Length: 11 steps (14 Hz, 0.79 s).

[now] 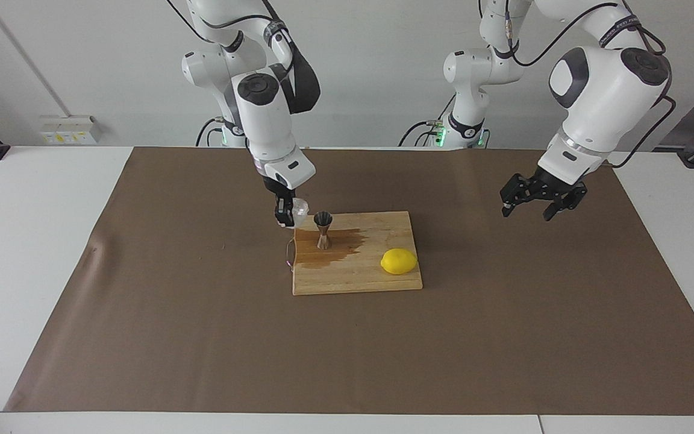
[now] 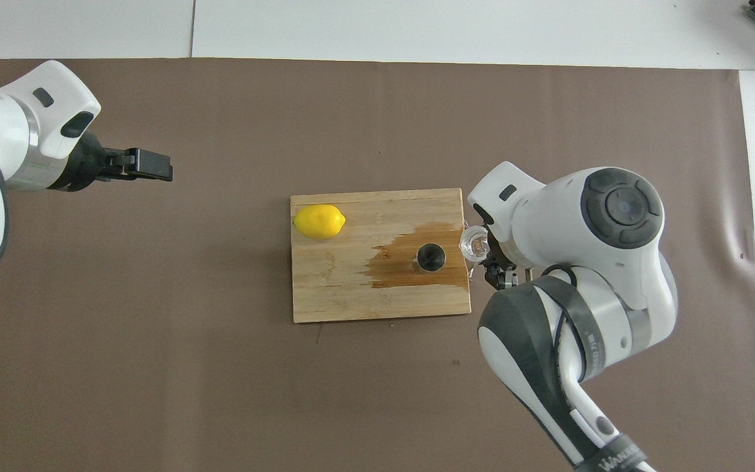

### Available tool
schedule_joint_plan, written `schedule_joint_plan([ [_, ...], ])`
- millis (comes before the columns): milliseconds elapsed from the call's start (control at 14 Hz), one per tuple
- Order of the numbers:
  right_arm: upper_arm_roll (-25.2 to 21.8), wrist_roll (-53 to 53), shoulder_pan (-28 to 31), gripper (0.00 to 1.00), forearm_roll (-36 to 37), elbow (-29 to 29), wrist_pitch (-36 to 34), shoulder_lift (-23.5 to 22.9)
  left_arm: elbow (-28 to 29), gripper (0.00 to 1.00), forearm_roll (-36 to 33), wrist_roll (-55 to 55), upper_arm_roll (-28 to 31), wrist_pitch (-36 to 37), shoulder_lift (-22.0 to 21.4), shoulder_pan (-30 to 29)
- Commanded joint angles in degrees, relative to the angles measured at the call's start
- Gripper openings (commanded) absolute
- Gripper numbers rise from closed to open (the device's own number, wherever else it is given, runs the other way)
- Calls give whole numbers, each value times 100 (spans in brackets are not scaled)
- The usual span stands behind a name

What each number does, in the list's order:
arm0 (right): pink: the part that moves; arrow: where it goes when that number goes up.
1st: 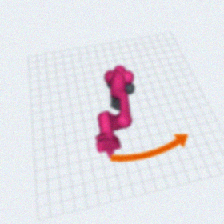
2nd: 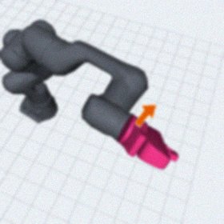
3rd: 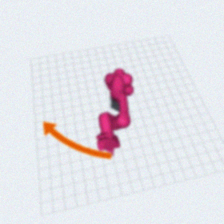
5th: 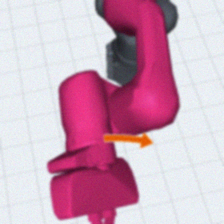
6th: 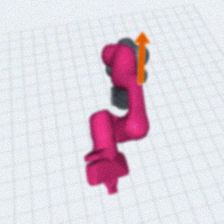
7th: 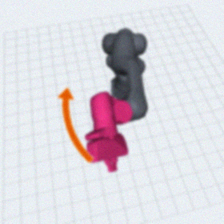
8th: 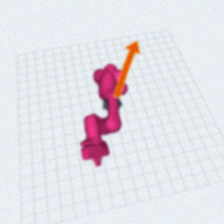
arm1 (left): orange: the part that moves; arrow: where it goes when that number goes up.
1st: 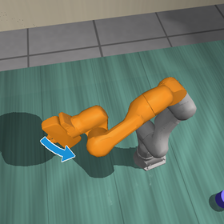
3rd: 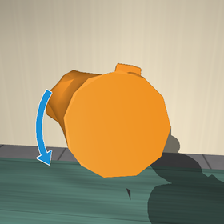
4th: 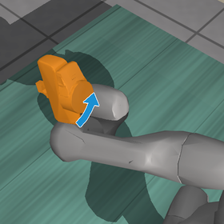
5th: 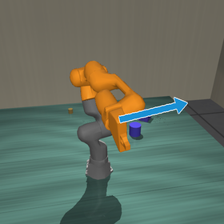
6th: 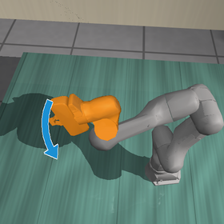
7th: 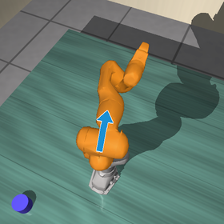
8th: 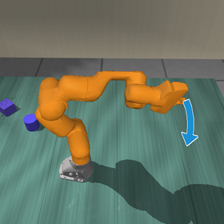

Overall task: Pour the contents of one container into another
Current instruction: 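Move the white cup above the metal cup with the right gripper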

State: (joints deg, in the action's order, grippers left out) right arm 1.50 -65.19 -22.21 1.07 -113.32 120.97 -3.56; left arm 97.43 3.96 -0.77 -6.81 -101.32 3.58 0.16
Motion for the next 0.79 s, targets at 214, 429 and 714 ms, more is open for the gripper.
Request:
schedule_joint_plan([
  [214,-18,541,-345,0,823,38,-135,48,-127,100,-290,-468,162,797,-401,-51],
  [429,-18,709,-520,0,1279,-14,-57,22,-92,100,-290,-441,171,737,-630,-42],
  [714,17,893,-539,0,1685,-32,-12,22,-136,100,-299,-458,162,745,-631,-24],
])
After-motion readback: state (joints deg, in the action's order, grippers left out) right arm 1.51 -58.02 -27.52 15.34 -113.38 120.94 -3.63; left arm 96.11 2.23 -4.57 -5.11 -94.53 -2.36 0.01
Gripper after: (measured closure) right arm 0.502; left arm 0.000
